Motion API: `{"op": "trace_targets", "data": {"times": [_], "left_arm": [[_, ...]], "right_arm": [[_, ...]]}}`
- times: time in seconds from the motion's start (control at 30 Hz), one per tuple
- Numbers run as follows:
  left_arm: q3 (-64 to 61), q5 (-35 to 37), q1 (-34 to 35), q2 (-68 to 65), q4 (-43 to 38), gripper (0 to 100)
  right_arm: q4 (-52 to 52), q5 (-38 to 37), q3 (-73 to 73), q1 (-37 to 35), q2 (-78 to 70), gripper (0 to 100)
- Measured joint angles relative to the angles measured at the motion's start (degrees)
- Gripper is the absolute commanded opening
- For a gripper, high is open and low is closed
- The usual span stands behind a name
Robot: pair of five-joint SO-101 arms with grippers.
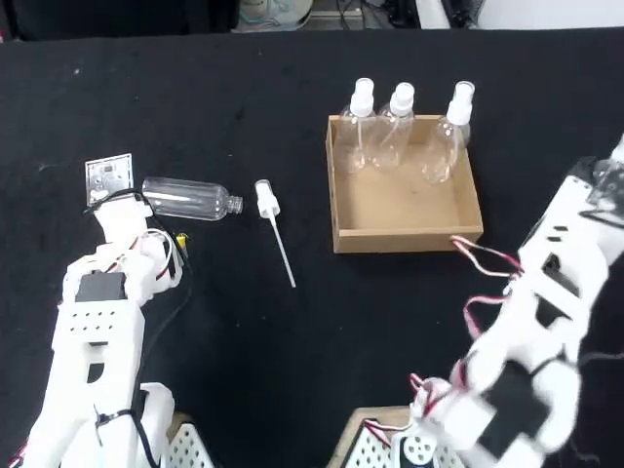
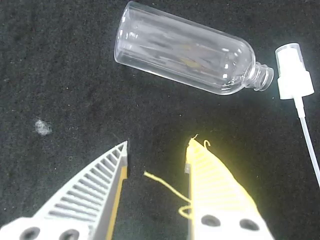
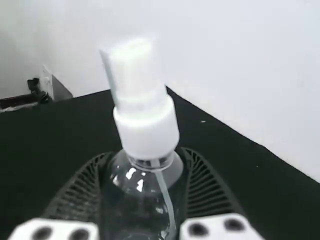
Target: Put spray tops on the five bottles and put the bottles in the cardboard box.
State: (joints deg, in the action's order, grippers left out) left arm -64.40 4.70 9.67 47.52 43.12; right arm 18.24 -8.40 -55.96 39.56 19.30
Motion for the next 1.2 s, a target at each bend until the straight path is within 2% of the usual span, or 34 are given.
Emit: {"op": "trace_targets", "data": {"times": [0.23,0.4,0.53,0.67,0.87,0.97,1.2], "left_arm": [[0.0,0.0,0.0,0.0,0.0,19],[0.0,0.0,0.0,0.0,0.0,19],[0.0,0.0,0.0,0.0,0.0,19],[0.0,0.0,0.0,0.0,0.0,19],[0.0,0.0,0.0,0.0,0.0,19],[0.0,0.0,0.0,0.0,0.0,19],[0.0,0.0,0.0,0.0,0.0,19]], "right_arm": [[-34.0,0.0,0.6,-7.8,23.5,1.2],[-47.9,0.0,2.0,-14.5,35.4,1.1],[-55.5,3.5,1.5,-23.9,42.1,1.1],[-54.2,7.1,-2.6,-32.8,45.9,1.1],[-35.1,7.9,-16.2,-43.2,46.0,1.1],[-25.5,8.1,-20.0,-45.2,44.0,1.1],[-12.9,8.2,-20.5,-45.2,34.0,1.1]]}}
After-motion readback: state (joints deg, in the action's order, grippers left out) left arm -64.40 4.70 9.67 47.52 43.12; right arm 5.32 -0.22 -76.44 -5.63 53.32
